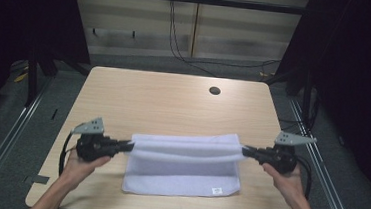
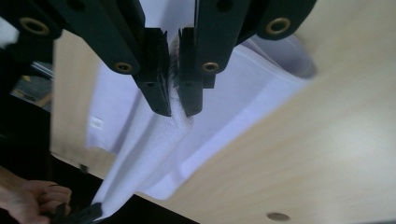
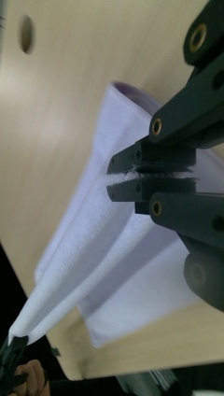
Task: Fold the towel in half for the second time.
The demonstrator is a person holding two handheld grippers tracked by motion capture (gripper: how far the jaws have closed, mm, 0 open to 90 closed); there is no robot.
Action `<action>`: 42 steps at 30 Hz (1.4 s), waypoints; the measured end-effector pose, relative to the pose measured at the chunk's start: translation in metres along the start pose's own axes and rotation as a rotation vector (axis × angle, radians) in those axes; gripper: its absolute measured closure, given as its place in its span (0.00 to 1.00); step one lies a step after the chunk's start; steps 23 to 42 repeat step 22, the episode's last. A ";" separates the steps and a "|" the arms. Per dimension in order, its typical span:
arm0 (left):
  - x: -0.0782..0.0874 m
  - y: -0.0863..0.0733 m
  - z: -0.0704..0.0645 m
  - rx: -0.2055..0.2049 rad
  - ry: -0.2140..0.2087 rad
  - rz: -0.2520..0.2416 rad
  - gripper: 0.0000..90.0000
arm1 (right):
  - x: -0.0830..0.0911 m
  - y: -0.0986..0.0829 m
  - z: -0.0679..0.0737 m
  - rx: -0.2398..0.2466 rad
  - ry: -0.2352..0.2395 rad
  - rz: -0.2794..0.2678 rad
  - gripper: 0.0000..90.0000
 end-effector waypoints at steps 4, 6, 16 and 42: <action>-0.001 -0.036 -0.020 -0.023 -0.054 0.152 0.88 | -0.001 -0.037 0.020 -0.019 0.017 0.109 0.86; -0.001 -0.049 -0.027 -0.020 -0.089 0.202 0.82 | -0.002 -0.058 0.026 -0.052 0.043 0.160 0.78; 0.024 -0.043 0.008 0.176 0.122 -0.056 0.53 | 0.031 -0.059 0.020 -0.097 -0.100 -0.103 0.57; 0.026 -0.049 0.012 0.188 0.204 -0.046 0.45 | 0.035 -0.059 0.017 -0.047 -0.205 -0.151 0.52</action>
Point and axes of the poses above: each handheld gripper's, and its own axes: x roughly backward along the jaws, y roughly out of its top, z roughly to its left, the point moved 1 cm from there along -x, roughly forward along the jaws, and after that the axes turned 5 degrees about y, right-handed, at the moved point
